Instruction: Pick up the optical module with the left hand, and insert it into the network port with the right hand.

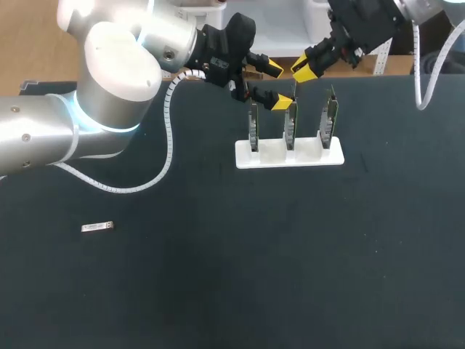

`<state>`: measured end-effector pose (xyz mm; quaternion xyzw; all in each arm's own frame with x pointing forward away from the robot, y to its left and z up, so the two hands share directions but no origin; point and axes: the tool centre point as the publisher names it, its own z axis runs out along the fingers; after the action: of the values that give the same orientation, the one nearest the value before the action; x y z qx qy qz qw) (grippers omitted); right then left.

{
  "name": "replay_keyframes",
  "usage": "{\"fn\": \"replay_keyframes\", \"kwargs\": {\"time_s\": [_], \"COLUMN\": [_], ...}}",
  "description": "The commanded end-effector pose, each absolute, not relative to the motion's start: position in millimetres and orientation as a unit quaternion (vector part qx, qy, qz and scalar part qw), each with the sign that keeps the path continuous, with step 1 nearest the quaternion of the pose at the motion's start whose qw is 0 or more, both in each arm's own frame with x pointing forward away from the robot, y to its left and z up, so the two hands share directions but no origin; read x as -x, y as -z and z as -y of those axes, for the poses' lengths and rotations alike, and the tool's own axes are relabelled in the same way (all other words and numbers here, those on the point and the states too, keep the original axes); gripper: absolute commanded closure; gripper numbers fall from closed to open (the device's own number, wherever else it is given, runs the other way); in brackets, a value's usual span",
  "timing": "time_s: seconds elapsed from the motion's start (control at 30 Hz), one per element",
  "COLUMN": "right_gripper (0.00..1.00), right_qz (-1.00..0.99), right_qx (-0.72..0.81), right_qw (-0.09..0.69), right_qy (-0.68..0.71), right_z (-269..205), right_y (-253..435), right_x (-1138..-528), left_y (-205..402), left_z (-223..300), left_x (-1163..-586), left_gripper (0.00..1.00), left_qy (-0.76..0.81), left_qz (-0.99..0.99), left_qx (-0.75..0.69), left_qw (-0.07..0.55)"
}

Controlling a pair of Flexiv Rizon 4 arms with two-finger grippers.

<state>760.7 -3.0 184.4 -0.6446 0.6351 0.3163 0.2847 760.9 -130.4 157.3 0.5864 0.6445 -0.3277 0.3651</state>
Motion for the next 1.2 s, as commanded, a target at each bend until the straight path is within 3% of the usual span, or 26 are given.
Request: {"fn": "replay_keyframes", "kwargs": {"time_s": [0.03, 1.2], "right_gripper": [1.00, 1.00], "right_qz": [-0.634, -0.642], "right_qx": [0.643, 0.645], "right_qw": [0.283, 0.271], "right_qy": [-0.322, -0.315], "right_z": [-0.6, 3.7], "right_y": [-181.1, -179.3], "right_x": [-763.8, -761.4], "left_y": [-157.6, -157.6], "left_z": [131.2, 131.2], "left_x": [-762.7, -762.7], "left_gripper": [0.00, 0.00], "left_qy": [0.328, 0.328], "left_qz": [-0.645, -0.645], "left_qx": [-0.587, -0.587], "left_qw": [0.363, 0.363]}}
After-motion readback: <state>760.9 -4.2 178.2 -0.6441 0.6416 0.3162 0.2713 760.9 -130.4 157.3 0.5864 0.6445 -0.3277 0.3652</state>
